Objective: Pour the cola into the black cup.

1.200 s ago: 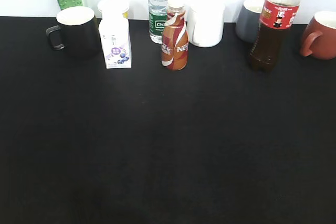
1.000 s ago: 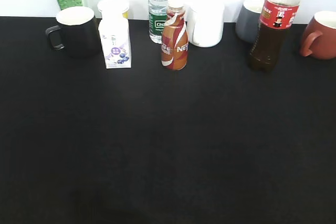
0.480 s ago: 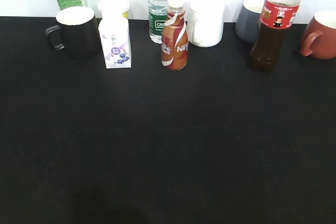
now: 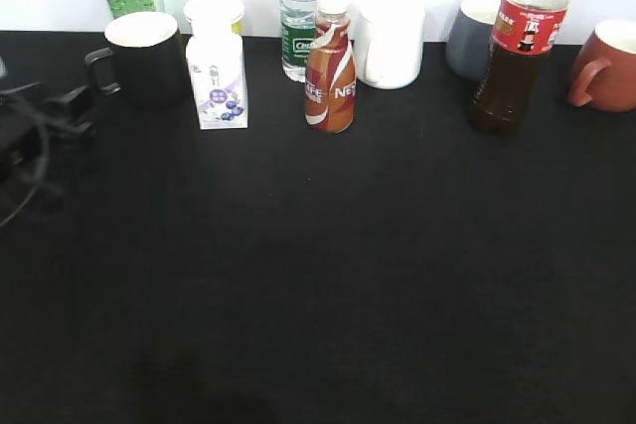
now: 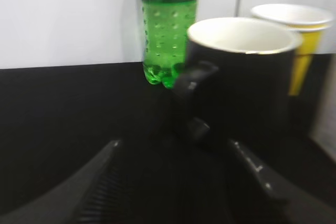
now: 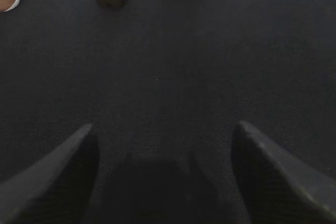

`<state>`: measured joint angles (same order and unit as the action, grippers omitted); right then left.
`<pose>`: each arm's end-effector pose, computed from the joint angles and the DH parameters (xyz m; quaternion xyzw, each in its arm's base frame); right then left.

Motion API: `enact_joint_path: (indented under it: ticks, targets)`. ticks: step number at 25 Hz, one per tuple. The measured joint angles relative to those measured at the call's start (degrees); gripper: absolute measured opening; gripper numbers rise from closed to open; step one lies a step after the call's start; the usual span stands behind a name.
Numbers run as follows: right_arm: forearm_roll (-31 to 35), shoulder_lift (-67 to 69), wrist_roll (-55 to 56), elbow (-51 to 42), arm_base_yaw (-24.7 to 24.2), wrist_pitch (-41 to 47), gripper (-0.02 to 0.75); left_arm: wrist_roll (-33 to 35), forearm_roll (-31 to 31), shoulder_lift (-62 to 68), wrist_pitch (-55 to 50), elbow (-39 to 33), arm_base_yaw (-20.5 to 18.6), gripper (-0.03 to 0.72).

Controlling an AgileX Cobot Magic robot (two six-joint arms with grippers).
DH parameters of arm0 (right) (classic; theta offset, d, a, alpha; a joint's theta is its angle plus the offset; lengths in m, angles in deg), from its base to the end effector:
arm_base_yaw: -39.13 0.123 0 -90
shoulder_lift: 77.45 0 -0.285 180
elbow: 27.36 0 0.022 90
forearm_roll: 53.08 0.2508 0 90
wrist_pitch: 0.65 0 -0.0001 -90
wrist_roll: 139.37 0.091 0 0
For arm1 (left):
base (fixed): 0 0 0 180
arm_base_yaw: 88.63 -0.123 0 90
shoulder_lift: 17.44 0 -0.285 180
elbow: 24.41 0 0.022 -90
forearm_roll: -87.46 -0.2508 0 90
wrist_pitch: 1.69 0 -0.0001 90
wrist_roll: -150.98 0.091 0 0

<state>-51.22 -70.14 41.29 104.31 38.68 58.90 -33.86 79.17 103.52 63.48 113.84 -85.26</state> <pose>-0.0058 0.0026 0.2802 0.0076 0.8441 0.0172 0.5358 0.3303 -0.0314 0.1222 0.0564 0.7509 -0.0763 0.6536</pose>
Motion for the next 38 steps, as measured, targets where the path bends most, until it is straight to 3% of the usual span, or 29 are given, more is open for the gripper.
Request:
enact_joint_path:
  ticks: [4, 10, 12, 13, 16, 20, 23, 30, 31, 33, 38]
  targets:
    - [0.0, 0.0, 0.0, 0.0, 0.0, 0.0, 0.594, -0.7, 0.1, 5.9, -1.0, 9.2, 0.0, 0.432]
    - [0.0, 0.0, 0.0, 0.0, 0.0, 0.0, 0.594, -0.8, 2.7, 12.0, -4.2, 20.4, 0.1, 0.232]
    - [0.0, 0.0, 0.0, 0.0, 0.0, 0.0, 0.594, -0.8, 2.8, 14.0, -4.5, 23.9, 0.1, 0.085]
    - [0.0, 0.0, 0.0, 0.0, 0.0, 0.0, 0.594, -0.7, 2.8, 14.7, -4.6, 24.5, 0.0, 0.051]
    - [0.0, 0.0, 0.0, 0.0, 0.0, 0.0, 0.594, -0.9, 2.4, 14.7, -4.3, 24.5, -0.2, 0.034]
    - [0.0, 0.0, 0.0, 0.0, 0.0, 0.0, 0.594, -0.9, 1.5, 6.2, -3.8, 16.0, -0.2, 0.033]
    - [0.0, 0.0, 0.0, 0.0, 0.0, 0.0, 0.594, -0.9, 1.2, -5.6, -3.4, 5.8, -0.2, 0.032]
    - [1.9, 0.2, 0.2, 0.4, 0.0, -0.9, 0.594, -2.9, -6.1, -32.7, -12.2, -13.8, 0.2, 0.032]
    - [2.5, 1.5, 0.2, 1.0, 0.0, -6.0, 0.594, -3.8, -8.3, -34.6, -12.9, -15.7, 0.2, 0.032]
    - [2.8, 6.7, 0.2, -0.6, 0.0, -24.0, 0.594, -6.6, -12.3, -36.0, -13.7, -17.8, 0.2, 0.032]
    - [3.1, 36.1, 0.2, -15.3, 0.0, -79.1, 0.593, -9.3, -16.7, -36.0, -12.7, -17.9, 0.2, 0.032]
